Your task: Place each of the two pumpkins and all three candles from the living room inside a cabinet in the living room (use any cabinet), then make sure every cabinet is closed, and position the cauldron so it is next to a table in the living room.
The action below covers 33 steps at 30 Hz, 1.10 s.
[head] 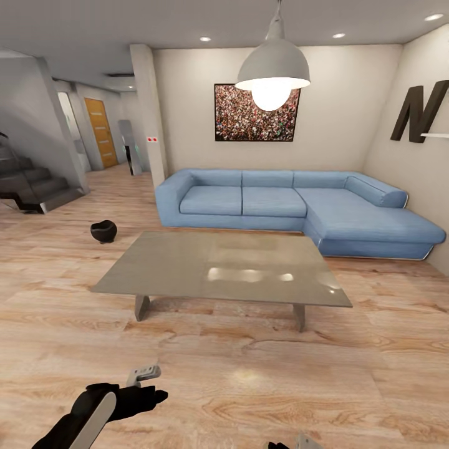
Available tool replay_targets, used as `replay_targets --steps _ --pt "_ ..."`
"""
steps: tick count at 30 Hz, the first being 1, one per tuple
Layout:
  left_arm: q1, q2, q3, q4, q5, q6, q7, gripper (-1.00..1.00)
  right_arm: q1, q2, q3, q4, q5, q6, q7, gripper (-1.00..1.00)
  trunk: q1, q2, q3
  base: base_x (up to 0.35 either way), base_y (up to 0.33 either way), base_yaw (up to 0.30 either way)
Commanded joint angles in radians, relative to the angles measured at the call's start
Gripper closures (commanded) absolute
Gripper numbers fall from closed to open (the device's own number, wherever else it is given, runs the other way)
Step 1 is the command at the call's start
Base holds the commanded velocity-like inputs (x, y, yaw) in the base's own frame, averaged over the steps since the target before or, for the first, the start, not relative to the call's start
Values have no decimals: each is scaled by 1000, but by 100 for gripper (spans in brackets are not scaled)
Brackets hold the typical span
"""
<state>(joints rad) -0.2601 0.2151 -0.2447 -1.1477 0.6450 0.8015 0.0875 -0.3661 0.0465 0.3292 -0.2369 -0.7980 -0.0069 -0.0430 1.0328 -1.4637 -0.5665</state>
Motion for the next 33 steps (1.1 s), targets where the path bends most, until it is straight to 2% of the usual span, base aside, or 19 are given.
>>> replay_targets --steps 1,4,33 --pt "-1 1 -2 -1 10 2 9 -100 -1 0 8 -1 -9 -1 -5 -100 0 -1 -1 0 0 0" --pt "-1 1 -2 -4 11 2 9 -100 -1 0 8 -1 -9 -1 -5 -100 0 -1 -1 0 0 0" --pt "-1 1 -2 -3 12 2 9 -100 -1 0 2 -1 -13 -2 8 -100 111 -204 -92 0 0 0"
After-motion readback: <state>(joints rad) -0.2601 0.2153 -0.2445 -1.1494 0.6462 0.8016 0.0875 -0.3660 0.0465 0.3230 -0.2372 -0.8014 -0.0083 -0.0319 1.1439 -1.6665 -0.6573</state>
